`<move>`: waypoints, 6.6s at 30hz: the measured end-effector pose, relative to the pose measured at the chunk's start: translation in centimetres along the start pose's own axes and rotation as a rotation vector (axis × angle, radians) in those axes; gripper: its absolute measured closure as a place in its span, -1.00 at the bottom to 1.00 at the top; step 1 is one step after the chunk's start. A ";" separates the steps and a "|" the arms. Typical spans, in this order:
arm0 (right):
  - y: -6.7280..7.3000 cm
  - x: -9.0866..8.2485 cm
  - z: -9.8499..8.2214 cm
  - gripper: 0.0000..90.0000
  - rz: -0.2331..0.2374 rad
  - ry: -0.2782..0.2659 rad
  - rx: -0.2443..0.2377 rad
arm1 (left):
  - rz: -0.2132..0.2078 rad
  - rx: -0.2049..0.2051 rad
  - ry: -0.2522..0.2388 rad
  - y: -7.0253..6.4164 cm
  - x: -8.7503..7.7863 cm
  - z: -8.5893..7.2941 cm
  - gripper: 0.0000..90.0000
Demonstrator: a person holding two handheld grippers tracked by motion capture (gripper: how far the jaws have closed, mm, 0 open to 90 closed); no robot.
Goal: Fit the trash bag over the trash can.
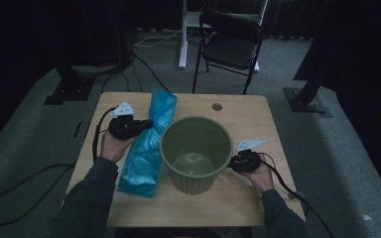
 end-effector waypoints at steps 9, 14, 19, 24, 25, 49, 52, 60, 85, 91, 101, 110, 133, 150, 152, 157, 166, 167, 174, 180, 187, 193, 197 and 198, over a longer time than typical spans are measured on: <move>0.5 0.1 0.1 0.59 0.018 0.001 -0.007 | -0.013 0.017 -0.010 -0.7 -0.6 1.0 0.96; 0.7 0.1 0.1 0.56 0.033 -0.001 -0.011 | -0.025 0.021 -0.023 -1.1 -0.9 1.7 0.96; 0.7 0.0 0.2 0.47 0.018 -0.009 -0.012 | -0.032 0.027 -0.039 -1.4 -1.4 2.5 0.96; 0.5 0.0 0.4 0.42 0.007 -0.009 -0.011 | -0.037 0.038 -0.046 -1.7 -1.8 3.0 0.96; 0.6 0.0 0.4 0.43 0.009 -0.012 -0.013 | -0.041 0.036 -0.050 -1.8 -1.9 3.2 0.96; 1.0 -0.3 0.5 0.64 0.060 -0.017 -0.030 | -0.141 0.093 -0.084 -5.9 -3.3 6.7 0.96; 1.0 -0.3 0.5 0.64 0.059 -0.016 -0.031 | -0.155 0.099 -0.088 -6.6 -3.2 7.0 0.96; 1.0 -0.2 0.5 0.64 0.062 -0.017 -0.031 | -0.195 0.120 -0.085 -8.6 -2.4 7.6 0.96; 1.1 -0.1 0.5 0.66 0.070 -0.020 -0.030 | -0.330 0.180 -0.074 -15.8 1.4 9.3 0.96; 1.1 -0.1 0.5 0.66 0.069 -0.021 -0.028 | -0.364 0.186 -0.062 -17.3 2.4 9.3 0.96; 1.1 -0.2 0.6 0.66 0.071 -0.024 -0.031 | -0.437 0.204 -0.013 -20.7 4.6 8.4 0.96; 1.1 -0.2 0.6 0.66 0.073 -0.029 -0.033 | -0.478 0.216 0.007 -22.9 5.6 8.1 0.96; 0.3 -1.3 0.6 0.63 0.029 -0.048 -0.019 | -0.341 0.193 0.059 -16.8 4.5 6.0 0.95; -0.8 -2.3 0.8 0.62 -0.037 -0.062 0.001 | -0.233 0.233 0.206 -13.7 3.6 3.2 0.83; -1.1 -2.9 1.1 0.61 -0.063 -0.076 0.002 | -0.220 0.244 0.220 -13.5 3.8 3.0 0.82; -2.2 -5.0 2.4 0.60 -0.133 -0.124 0.010 | -0.207 0.254 0.242 -13.2 4.1 2.7 0.84; -3.6 -6.9 6.0 0.59 -0.209 -0.209 0.005 | -0.197 0.259 0.251 -12.7 4.0 2.5 0.87; -3.8 -7.1 6.5 0.58 -0.220 -0.215 -0.004 | -0.198 0.259 0.251 -12.7 4.0 2.5 0.87; -5.8 -8.0 9.0 0.40 -0.316 -0.208 0.000 | -0.192 0.259 0.247 -12.5 3.8 2.5 0.86; -6.5 -7.8 10.5 0.29 -0.320 -0.206 -0.015 | -0.189 0.258 0.249 -12.4 3.8 2.5 0.86; -6.6 -7.5 12.2 0.68 -0.329 -0.226 -0.049 | -0.189 0.257 0.247 -12.4 3.8 2.5 0.80; -5.7 -8.1 12.6 1.00 -0.328 -0.217 -0.084 | -0.215 0.224 0.181 -12.4 3.2 3.5 0.46; -5.2 -8.1 12.7 1.00 -0.315 -0.204 -0.091 | -0.210 0.222 0.162 -13.1 3.5 4.2 0.30; -5.0 -8.1 12.8 1.00 -0.311 -0.207 -0.093 | -0.211 0.225 0.158 -13.5 3.6 4.4 0.26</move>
Point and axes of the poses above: each handheld gripper's, and its own axes: x roughly forward along the jaws, z roughly out of its top, y roughly to its left, the point moved 9 cm from there along x, roughly forward along the jaws, and after that the axes turned 15 degrees about -x, right-handed, at the moved point
